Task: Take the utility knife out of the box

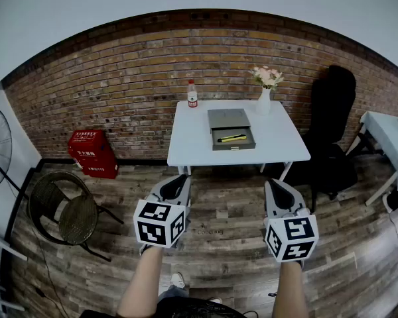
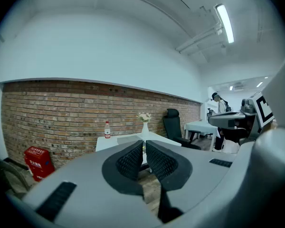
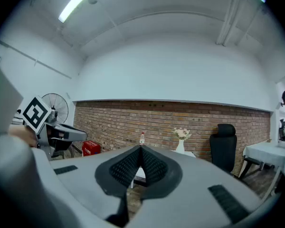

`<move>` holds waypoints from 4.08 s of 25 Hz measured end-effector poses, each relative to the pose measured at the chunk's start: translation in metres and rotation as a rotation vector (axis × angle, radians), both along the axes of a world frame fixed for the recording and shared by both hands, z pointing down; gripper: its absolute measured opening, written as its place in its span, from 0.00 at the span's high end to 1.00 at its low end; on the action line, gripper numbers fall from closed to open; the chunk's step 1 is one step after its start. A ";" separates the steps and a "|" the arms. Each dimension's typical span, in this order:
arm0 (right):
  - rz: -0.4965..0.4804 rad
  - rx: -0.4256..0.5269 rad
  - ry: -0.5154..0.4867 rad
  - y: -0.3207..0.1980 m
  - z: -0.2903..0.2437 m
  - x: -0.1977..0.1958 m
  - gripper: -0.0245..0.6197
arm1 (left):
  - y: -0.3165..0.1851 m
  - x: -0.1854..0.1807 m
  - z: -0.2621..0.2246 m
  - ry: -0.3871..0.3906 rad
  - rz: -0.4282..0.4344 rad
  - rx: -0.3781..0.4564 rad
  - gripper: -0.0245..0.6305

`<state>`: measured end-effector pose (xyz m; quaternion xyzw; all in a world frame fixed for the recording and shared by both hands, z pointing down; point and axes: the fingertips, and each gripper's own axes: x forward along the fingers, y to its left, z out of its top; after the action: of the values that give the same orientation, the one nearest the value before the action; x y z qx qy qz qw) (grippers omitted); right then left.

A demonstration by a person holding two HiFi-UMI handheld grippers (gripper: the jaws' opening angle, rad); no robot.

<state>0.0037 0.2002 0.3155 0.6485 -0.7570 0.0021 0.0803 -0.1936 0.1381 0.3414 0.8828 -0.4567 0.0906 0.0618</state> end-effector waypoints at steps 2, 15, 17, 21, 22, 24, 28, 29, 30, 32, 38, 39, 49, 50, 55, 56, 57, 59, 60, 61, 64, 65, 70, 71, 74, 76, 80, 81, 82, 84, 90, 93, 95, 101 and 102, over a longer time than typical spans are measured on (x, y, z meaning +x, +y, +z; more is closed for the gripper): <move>0.002 0.001 -0.006 0.000 -0.001 0.003 0.93 | 0.000 0.006 -0.001 0.007 0.015 -0.006 0.90; 0.033 -0.027 -0.022 -0.030 0.016 0.023 0.93 | -0.042 0.033 0.016 -0.002 0.026 -0.020 0.90; 0.042 -0.034 -0.019 -0.042 0.020 0.028 0.93 | -0.056 0.042 0.021 -0.002 0.046 -0.026 0.90; 0.062 -0.044 -0.009 -0.076 0.024 0.042 0.93 | -0.093 0.060 0.029 0.004 0.074 -0.038 0.88; 0.062 -0.048 -0.006 -0.086 0.024 0.044 0.93 | -0.103 0.063 0.030 0.001 0.078 -0.041 0.85; 0.063 -0.060 0.001 -0.107 0.025 0.047 0.93 | -0.125 0.070 0.031 -0.005 0.087 -0.049 0.81; 0.073 -0.073 0.001 -0.147 0.023 0.053 0.93 | -0.168 0.080 0.031 -0.002 0.109 -0.064 0.79; 0.075 -0.076 0.000 -0.156 0.023 0.053 0.93 | -0.177 0.081 0.031 -0.001 0.115 -0.067 0.78; 0.077 -0.080 0.001 -0.166 0.022 0.053 0.93 | -0.188 0.082 0.030 -0.001 0.122 -0.070 0.78; 0.080 -0.088 0.006 -0.185 0.020 0.052 0.93 | -0.208 0.082 0.029 0.003 0.134 -0.076 0.76; 0.108 -0.096 0.017 -0.234 0.016 0.050 0.93 | -0.259 0.086 0.035 0.004 0.178 -0.091 0.73; 0.111 -0.097 0.018 -0.241 0.016 0.050 0.93 | -0.266 0.086 0.036 0.001 0.185 -0.092 0.72; 0.132 -0.109 0.042 -0.289 0.017 0.036 0.93 | -0.307 0.093 0.051 0.018 0.260 -0.111 0.69; 0.136 -0.110 0.040 -0.292 0.018 0.037 0.93 | -0.308 0.095 0.053 0.016 0.271 -0.113 0.69; 0.146 -0.113 0.030 -0.302 0.023 0.043 0.93 | -0.320 0.107 0.059 0.015 0.291 -0.117 0.69; 0.147 -0.114 0.027 -0.303 0.024 0.046 0.93 | -0.322 0.110 0.060 0.012 0.292 -0.119 0.69; 0.148 -0.115 0.024 -0.305 0.026 0.048 0.93 | -0.324 0.112 0.062 0.010 0.292 -0.122 0.69; 0.145 -0.118 0.020 -0.310 0.029 0.053 0.93 | -0.330 0.115 0.066 0.004 0.290 -0.129 0.69; 0.141 -0.117 0.018 -0.313 0.031 0.055 0.93 | -0.333 0.117 0.068 0.000 0.288 -0.132 0.69; 0.136 -0.115 0.016 -0.317 0.032 0.058 0.93 | -0.336 0.119 0.071 -0.004 0.288 -0.134 0.69; 0.117 -0.110 0.006 -0.331 0.036 0.068 0.93 | -0.345 0.132 0.079 -0.027 0.301 -0.137 0.69; 0.106 -0.110 0.003 -0.337 0.038 0.072 0.93 | -0.350 0.137 0.082 -0.035 0.304 -0.135 0.69; 0.036 -0.123 0.014 -0.370 0.045 0.098 0.93 | -0.372 0.168 0.096 -0.072 0.316 -0.132 0.69; 0.027 -0.124 0.014 -0.377 0.045 0.104 0.93 | -0.375 0.176 0.099 -0.082 0.324 -0.134 0.69; 0.000 -0.129 0.012 -0.399 0.047 0.121 0.93 | -0.386 0.194 0.111 -0.105 0.339 -0.153 0.69; -0.022 -0.132 0.012 -0.413 0.050 0.129 0.93 | -0.393 0.204 0.119 -0.122 0.339 -0.165 0.69; -0.072 -0.139 0.012 -0.435 0.054 0.139 0.93 | -0.404 0.222 0.135 -0.172 0.344 -0.182 0.69; -0.085 -0.139 0.013 -0.440 0.055 0.141 0.93 | -0.406 0.225 0.141 -0.184 0.349 -0.191 0.69; -0.096 -0.139 0.012 -0.445 0.056 0.143 0.93 | -0.408 0.228 0.147 -0.201 0.355 -0.202 0.69; -0.116 -0.139 0.009 -0.454 0.057 0.147 0.93 | -0.411 0.235 0.160 -0.240 0.374 -0.224 0.69; -0.171 -0.144 -0.008 -0.475 0.064 0.158 0.93 | -0.411 0.256 0.197 -0.346 0.467 -0.304 0.67; -0.202 -0.149 -0.009 -0.485 0.068 0.162 0.93 | -0.410 0.262 0.217 -0.407 0.502 -0.349 0.65; -0.219 -0.153 -0.010 -0.491 0.070 0.166 0.93 | -0.410 0.265 0.228 -0.436 0.511 -0.382 0.65; -0.275 -0.164 -0.020 -0.509 0.076 0.167 0.93 | -0.410 0.268 0.257 -0.565 0.552 -0.444 0.63; -0.283 -0.167 -0.021 -0.511 0.078 0.167 0.93 | -0.411 0.268 0.260 -0.575 0.553 -0.451 0.63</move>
<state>0.1707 -0.3112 0.3934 0.5262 -0.8389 0.0603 0.1253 0.0742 -0.2734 0.6014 0.8751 -0.1716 0.4421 0.0967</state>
